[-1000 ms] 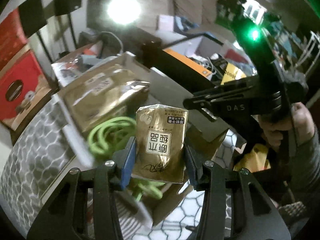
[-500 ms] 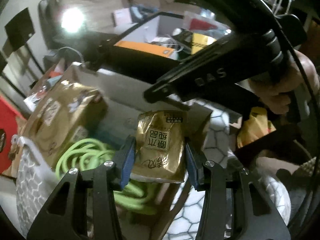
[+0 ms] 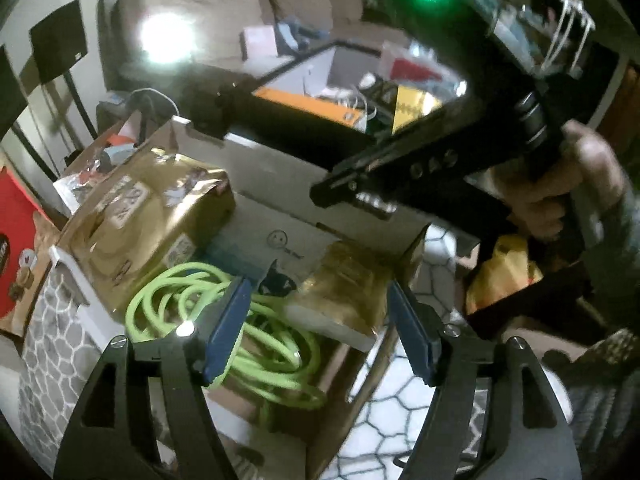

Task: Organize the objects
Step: 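Carry the gold packet into the cardboard box and open the left gripper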

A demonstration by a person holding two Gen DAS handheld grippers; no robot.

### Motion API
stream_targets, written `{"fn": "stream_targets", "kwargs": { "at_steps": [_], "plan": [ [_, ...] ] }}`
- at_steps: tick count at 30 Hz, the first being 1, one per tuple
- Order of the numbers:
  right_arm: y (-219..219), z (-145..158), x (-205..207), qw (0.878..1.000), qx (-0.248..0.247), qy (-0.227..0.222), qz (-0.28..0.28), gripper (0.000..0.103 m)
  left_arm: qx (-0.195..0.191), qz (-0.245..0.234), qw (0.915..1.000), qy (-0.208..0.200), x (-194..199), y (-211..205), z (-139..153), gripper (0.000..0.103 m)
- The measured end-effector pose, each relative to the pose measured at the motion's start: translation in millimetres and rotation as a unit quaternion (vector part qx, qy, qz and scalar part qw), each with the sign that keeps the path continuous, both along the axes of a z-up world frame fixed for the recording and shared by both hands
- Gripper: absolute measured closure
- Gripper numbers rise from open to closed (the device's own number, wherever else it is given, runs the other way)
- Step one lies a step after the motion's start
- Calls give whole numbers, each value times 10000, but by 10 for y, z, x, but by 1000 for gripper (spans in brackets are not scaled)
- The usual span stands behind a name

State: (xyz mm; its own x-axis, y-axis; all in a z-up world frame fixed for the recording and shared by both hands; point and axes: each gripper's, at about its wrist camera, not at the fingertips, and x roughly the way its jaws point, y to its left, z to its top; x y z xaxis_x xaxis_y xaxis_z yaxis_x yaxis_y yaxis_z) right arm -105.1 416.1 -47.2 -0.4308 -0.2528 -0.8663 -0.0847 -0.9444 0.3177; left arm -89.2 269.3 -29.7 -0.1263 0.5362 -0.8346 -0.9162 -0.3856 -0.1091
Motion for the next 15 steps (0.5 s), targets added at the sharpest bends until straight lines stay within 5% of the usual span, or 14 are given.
{"fn": "stream_targets", "kwargs": {
  "at_steps": [6,11,15],
  "plan": [
    [-49,-46,-19,10000,38,-60,58,71,362,361,9985,-202,-118,-236,79,36],
    [-99,-73,-27,9999,86,-108,100,70,-777,851,9930,240,-186,-183,-128,57],
    [-122,-97,-27,9997,173,-117,109,70,-1243,916,9869,478,-142,-199,-202,59]
  ]
}}
